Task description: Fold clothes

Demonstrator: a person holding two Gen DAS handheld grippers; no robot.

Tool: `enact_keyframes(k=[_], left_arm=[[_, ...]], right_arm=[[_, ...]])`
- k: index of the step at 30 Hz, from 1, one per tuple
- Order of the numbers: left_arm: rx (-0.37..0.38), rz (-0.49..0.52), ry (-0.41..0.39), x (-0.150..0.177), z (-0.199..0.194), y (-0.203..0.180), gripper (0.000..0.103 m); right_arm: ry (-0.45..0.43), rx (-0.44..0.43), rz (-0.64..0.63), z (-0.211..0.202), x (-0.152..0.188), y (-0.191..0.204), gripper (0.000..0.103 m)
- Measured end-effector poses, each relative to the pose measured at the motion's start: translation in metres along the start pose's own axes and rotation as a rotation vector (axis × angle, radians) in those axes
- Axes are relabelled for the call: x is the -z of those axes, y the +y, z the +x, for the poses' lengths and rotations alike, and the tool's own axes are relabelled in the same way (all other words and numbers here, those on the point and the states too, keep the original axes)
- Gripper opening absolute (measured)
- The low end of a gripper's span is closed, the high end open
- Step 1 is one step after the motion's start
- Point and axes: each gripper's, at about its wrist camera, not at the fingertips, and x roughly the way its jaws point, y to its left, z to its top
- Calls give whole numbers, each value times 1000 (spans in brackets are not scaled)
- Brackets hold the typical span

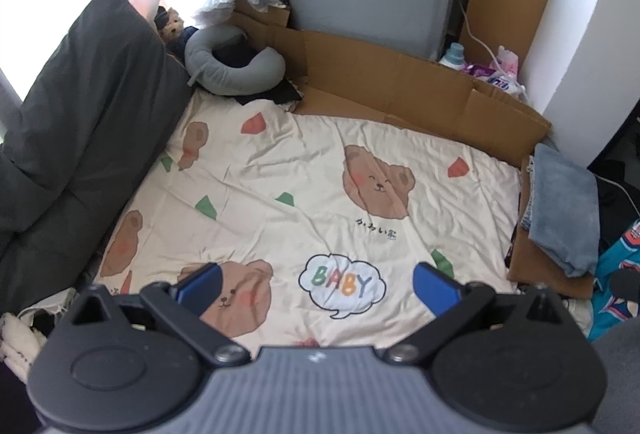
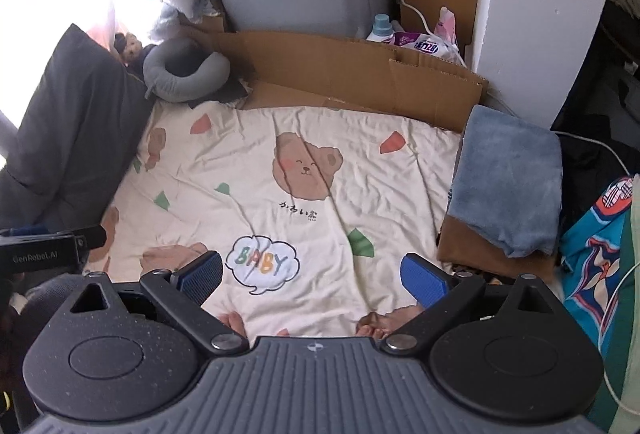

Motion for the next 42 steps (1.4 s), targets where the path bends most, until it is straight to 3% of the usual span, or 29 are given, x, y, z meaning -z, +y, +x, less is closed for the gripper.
enact_keyframes(k=[19,33,42], left_arm=[[20,-27,64,1,9,3,99],[1,-12,63,5,6,4,99],[28,-8,61,8,9,11,90]], right_arm=[[47,-15,-52,12,-6,7,98],[55,-39,-77,19,-10,20,98],[54,-26,-87,20,-10,25,98]])
